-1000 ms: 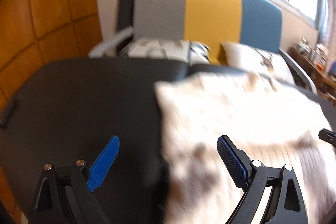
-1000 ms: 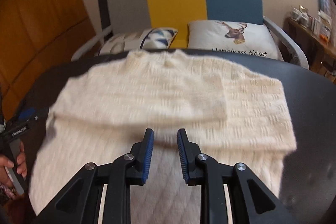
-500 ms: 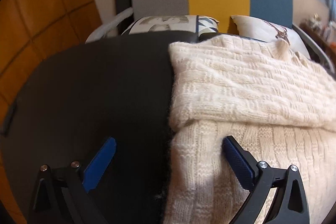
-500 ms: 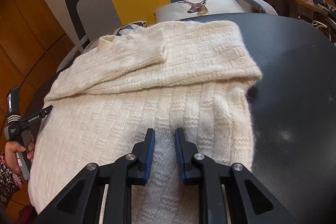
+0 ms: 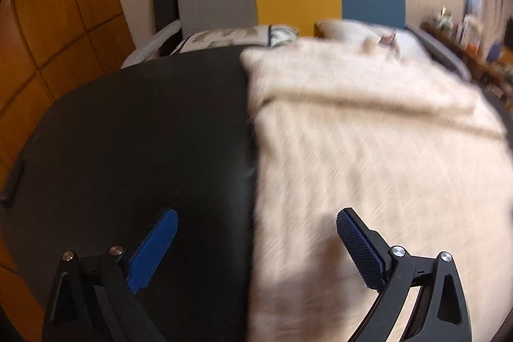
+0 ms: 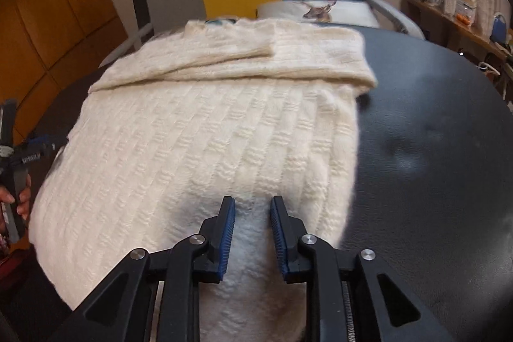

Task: Fold clothes

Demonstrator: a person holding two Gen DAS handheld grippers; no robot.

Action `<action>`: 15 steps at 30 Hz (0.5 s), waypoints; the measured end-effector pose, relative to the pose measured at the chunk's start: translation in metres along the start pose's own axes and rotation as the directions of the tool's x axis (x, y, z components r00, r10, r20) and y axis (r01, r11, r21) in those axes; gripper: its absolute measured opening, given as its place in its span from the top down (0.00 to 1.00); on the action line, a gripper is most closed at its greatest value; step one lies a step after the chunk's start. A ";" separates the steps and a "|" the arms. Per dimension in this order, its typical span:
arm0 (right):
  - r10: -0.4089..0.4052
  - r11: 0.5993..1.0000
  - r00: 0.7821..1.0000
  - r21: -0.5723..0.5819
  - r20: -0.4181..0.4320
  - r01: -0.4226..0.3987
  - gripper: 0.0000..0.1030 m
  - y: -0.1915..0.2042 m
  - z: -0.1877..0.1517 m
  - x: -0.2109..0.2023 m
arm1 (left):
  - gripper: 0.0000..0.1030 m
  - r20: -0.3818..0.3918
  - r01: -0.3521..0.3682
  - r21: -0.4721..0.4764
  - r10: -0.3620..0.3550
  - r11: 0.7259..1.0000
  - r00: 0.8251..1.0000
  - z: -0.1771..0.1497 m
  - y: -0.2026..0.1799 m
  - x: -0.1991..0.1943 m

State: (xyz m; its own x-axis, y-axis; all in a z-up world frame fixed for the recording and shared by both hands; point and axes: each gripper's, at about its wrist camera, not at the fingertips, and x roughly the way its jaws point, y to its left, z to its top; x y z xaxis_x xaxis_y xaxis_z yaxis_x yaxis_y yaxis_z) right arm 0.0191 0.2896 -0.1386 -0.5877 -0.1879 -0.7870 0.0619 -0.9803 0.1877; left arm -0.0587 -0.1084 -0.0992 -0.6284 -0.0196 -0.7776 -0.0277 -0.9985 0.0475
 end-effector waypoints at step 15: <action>0.315 0.815 0.947 0.493 0.067 -0.306 0.65 -0.072 -0.078 -0.064 | 0.02 -0.128 0.419 -0.091 -0.428 0.903 0.894 -0.050 0.063 -0.031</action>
State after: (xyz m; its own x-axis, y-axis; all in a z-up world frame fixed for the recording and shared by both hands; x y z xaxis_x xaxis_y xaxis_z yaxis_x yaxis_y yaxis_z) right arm 0.1148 0.3678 -0.1480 -0.5909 -0.4822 -0.6468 -0.1678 -0.7107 0.6832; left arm -0.0019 -0.1731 -0.1038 -0.4506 0.4036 -0.7963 -0.2175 -0.9147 -0.3406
